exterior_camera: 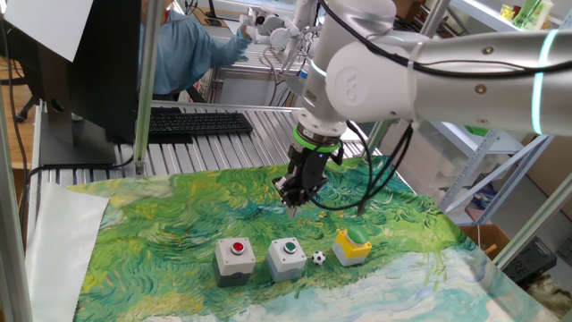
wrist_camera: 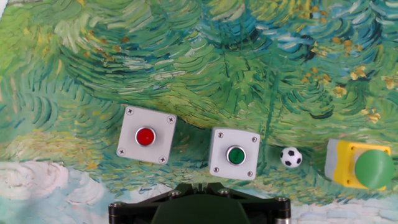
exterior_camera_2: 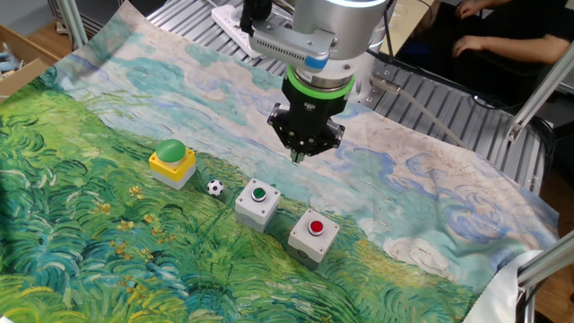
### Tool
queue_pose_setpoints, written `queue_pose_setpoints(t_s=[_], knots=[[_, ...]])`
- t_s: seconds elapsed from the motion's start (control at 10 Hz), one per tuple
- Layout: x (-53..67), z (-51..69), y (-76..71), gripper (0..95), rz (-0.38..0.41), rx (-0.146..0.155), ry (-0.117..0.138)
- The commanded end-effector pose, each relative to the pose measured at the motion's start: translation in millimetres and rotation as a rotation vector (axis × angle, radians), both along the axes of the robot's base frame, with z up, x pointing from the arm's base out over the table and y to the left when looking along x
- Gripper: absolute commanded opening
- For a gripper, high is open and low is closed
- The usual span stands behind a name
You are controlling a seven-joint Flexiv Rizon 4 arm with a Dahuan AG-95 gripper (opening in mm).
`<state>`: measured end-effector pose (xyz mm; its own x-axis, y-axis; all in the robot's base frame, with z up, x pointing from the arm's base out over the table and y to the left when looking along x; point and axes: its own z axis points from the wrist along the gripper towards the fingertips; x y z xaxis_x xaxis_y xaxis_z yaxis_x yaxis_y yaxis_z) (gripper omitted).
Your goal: Press three buttons from left to right in sequence
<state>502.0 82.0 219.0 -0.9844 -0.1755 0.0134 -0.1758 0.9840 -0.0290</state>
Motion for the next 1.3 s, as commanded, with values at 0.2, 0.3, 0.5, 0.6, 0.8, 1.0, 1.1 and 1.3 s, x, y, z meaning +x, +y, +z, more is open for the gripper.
queue_pose_setpoints(t_s=[0.2, 0.3, 0.5, 0.6, 0.8, 1.0, 1.1, 1.3], knots=[[-2.0, 0.0, -0.5, 0.0, -0.027, -0.003, -0.002], [-2.0, 0.0, -0.5, 0.0, -0.035, -0.002, 0.001], [-2.0, -0.1, -0.5, 0.0, -0.051, -0.003, 0.001], [-2.0, 0.0, -0.5, 0.0, -0.090, -0.003, -0.002], [-2.0, 0.0, -0.5, 0.0, -0.117, -0.003, -0.005], [-2.0, 0.0, -0.5, 0.0, -0.143, -0.004, -0.005], [-2.0, 0.0, -0.5, 0.0, -0.146, -0.003, -0.005], [-2.0, 0.0, -0.5, 0.0, -0.178, -0.005, -0.002]])
